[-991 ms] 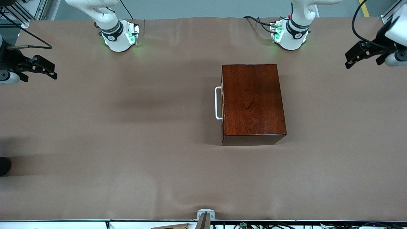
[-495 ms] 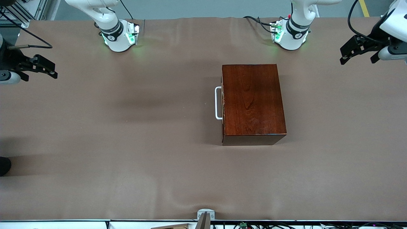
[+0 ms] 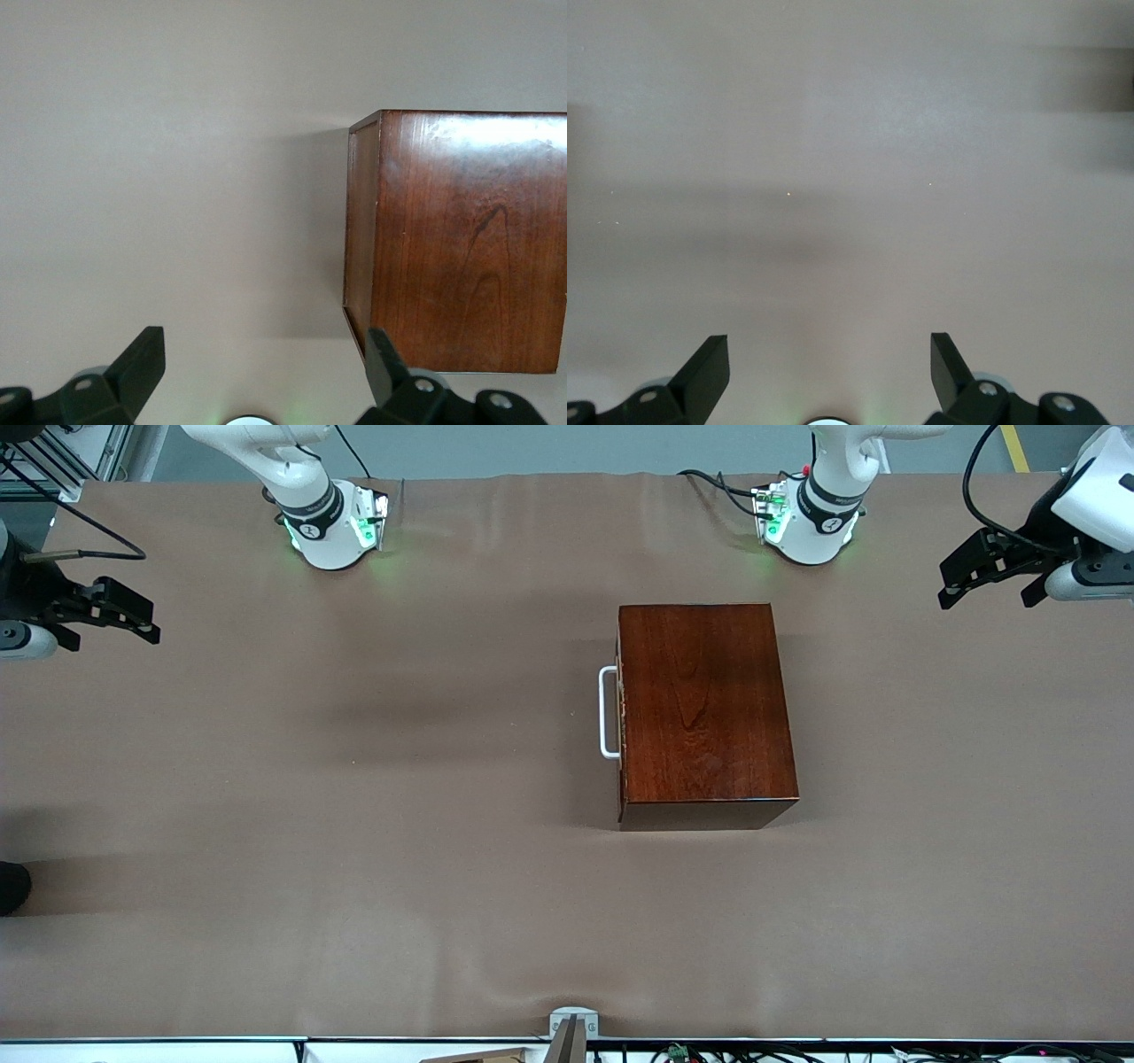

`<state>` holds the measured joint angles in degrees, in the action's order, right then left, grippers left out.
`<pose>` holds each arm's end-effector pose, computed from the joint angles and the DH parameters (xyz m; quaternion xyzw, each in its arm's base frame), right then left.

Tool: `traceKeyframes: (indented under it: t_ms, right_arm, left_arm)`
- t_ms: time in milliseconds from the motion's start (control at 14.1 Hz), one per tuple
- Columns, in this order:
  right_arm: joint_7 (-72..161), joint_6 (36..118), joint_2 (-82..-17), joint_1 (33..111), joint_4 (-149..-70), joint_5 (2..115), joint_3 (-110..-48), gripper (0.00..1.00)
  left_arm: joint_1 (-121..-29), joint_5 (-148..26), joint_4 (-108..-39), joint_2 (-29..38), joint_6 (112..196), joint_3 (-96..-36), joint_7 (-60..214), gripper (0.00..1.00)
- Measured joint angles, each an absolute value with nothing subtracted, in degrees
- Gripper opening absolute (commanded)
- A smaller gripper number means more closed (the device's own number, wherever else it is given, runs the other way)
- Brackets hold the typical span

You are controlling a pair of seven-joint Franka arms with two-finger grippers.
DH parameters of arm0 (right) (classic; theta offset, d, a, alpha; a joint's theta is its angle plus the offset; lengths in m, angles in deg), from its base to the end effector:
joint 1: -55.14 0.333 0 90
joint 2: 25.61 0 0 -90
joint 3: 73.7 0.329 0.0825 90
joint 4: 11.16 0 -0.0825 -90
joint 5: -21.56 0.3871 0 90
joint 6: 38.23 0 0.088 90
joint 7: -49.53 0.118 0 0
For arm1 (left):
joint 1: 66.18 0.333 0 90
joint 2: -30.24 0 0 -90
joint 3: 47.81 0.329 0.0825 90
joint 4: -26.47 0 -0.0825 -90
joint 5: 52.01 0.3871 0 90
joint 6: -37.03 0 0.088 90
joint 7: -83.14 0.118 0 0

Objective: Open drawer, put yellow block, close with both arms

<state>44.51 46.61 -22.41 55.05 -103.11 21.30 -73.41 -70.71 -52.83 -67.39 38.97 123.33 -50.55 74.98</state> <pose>0.5290 0.0014 0.6333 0.9984 0.0454 -0.0342 0.0010 0.4962 -0.0673 0.6695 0.9999 0.0075 0.0096 0.0048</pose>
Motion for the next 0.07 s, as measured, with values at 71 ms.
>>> traceKeyframes:
  t_ms: [71]
  right_arm:
    - [44.51, 46.61, -22.41, 55.04, -103.11, 21.3, -73.42, 1.0]
  left_arm:
    - [-70.69, -52.83, -67.36, 38.97, 123.32, -50.53, 74.98, 1.0]
